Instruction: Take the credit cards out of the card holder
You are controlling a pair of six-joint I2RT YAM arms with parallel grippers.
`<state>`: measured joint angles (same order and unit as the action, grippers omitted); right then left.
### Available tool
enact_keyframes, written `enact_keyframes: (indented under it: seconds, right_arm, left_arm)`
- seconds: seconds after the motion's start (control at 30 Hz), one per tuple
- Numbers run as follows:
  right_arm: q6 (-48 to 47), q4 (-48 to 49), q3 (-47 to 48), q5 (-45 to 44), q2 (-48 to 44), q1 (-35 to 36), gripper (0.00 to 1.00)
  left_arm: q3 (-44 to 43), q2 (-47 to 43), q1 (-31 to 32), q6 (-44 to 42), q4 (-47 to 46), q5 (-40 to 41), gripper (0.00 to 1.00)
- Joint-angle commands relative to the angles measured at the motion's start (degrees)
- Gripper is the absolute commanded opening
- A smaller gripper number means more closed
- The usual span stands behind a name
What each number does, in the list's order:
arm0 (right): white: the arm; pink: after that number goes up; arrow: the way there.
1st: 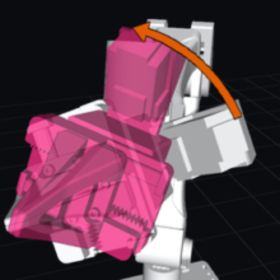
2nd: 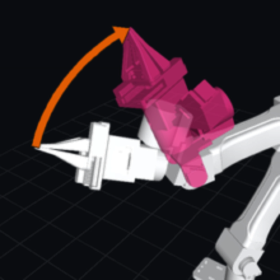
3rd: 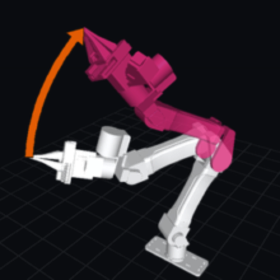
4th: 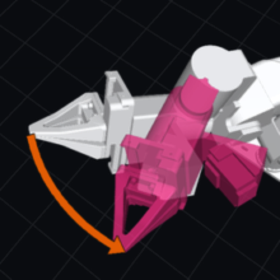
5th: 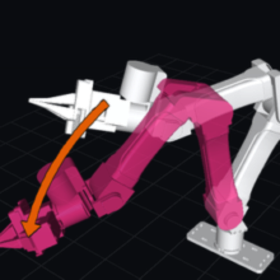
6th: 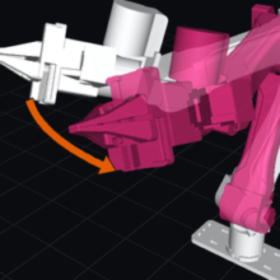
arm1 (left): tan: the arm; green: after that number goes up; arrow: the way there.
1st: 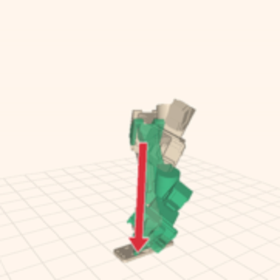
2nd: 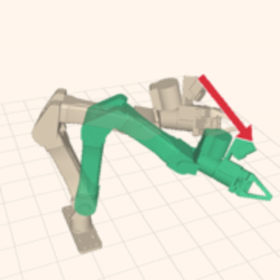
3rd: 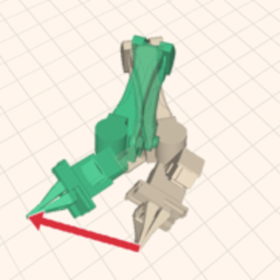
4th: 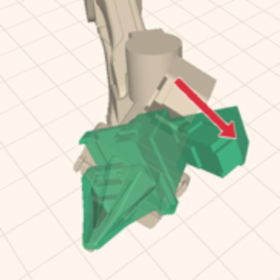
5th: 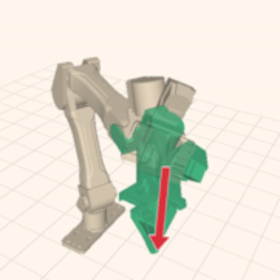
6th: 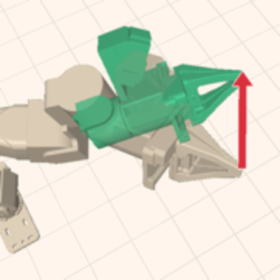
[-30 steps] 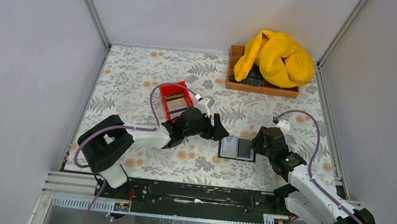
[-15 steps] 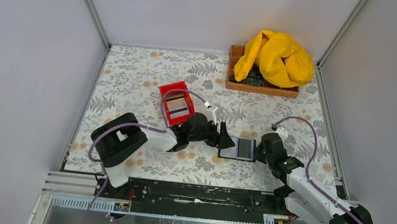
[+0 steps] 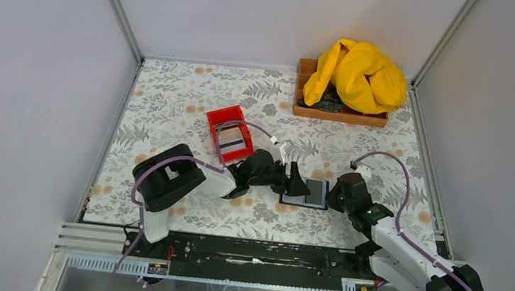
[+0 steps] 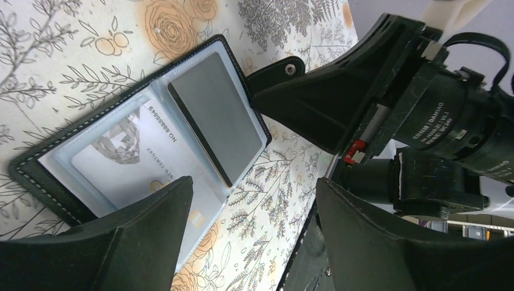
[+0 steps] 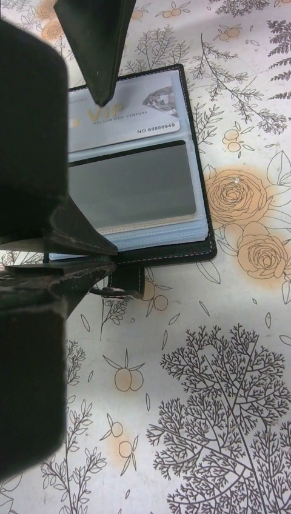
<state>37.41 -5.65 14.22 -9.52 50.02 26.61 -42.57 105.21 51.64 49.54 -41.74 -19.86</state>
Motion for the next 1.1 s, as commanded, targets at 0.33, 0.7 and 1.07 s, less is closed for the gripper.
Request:
enact_keyframes:
  seconds: [0.33, 0.7, 1.07]
  right_arm:
    - [-0.96, 1.18, -0.58, 2.82, -0.49, -0.17, 0.16]
    - [-1.59, 1.72, -0.86, 3.96, -0.97, -0.14, 0.15]
    - [-2.39, 2.31, -0.97, 5.51, -0.39, -0.18, 0.15]
  left_arm:
    - [-4.53, 4.69, 1.27, -0.14, -0.92, 1.91, 0.82]
    - [-6.63, 7.94, 1.54, -0.05, 1.60, 2.72, 0.82]
    - [-6.75, 10.15, 1.56, 3.67, -3.63, -1.29, 0.82]
